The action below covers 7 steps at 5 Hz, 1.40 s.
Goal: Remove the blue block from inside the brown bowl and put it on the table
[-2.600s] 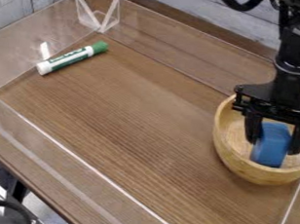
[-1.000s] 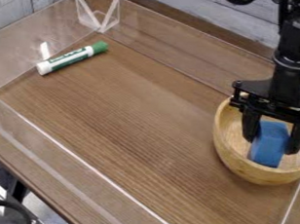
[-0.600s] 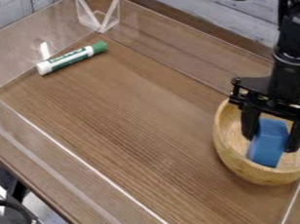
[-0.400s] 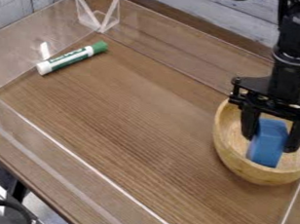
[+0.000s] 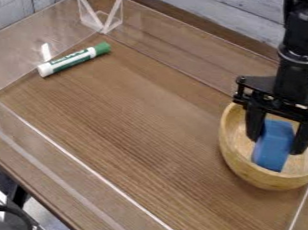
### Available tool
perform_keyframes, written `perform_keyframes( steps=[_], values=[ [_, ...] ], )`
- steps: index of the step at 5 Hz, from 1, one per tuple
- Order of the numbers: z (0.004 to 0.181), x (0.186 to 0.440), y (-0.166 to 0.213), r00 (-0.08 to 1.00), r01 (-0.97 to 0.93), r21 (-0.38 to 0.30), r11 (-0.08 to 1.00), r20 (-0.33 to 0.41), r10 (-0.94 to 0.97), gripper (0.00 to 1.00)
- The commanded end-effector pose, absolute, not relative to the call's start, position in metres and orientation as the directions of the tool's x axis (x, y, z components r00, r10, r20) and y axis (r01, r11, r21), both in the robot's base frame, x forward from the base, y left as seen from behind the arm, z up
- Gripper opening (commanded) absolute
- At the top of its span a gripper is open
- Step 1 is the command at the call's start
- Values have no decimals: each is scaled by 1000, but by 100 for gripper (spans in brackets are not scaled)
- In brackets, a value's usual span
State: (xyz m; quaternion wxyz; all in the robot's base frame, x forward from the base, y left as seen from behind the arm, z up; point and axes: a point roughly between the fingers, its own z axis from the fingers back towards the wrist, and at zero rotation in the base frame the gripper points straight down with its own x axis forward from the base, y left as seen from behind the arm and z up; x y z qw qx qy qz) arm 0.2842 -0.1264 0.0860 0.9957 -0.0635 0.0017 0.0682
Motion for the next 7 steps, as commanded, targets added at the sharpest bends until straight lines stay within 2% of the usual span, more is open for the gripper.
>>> perform_keyframes(
  steps=[1, 7],
  values=[
    [113, 289, -125, 989, -127, -166, 978, 59, 138, 0],
    [117, 281, -117, 995, -85, -146, 986, 30, 91, 0]
  ],
)
